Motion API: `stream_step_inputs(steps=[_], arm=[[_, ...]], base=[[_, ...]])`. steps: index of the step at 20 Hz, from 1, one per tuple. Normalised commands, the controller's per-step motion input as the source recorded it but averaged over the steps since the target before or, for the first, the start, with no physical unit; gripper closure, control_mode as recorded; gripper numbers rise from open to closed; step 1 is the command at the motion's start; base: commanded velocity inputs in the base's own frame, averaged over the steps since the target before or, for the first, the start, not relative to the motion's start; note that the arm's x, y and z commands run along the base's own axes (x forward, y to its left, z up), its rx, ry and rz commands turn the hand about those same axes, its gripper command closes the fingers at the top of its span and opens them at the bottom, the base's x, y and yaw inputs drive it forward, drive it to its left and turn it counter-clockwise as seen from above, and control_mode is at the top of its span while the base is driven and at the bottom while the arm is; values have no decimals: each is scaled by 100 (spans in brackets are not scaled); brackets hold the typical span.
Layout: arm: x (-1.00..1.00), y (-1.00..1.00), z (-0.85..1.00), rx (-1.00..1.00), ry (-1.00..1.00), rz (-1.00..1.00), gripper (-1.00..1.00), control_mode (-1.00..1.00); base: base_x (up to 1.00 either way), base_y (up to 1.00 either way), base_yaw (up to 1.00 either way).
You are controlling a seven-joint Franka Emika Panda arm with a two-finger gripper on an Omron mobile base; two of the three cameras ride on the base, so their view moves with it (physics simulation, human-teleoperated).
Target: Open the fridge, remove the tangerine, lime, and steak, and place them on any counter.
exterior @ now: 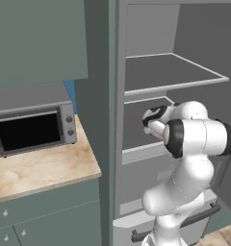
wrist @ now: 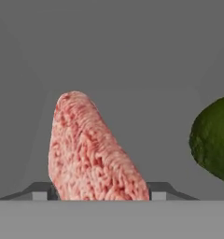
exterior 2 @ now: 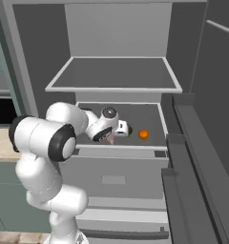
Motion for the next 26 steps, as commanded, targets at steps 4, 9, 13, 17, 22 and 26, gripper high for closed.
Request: stream_step_inputs(steps=[4, 9, 13, 17, 22, 26], arm=[[-94, 0, 64, 5, -10, 0, 100, -100], [-70, -14, 100, 1, 3, 0, 100, -100], [-79, -28, 100, 0, 14, -1, 100, -100], [-65, -25, 100, 0, 17, -1, 100, -100], [-76, -25, 98, 0, 15, -2, 100, -100], [-75, -5, 100, 1, 9, 0, 100, -100]], base=[[0, 0, 0], [0, 0, 0], [0, 0, 0], [0, 0, 0], [0, 0, 0], [0, 0, 0]])
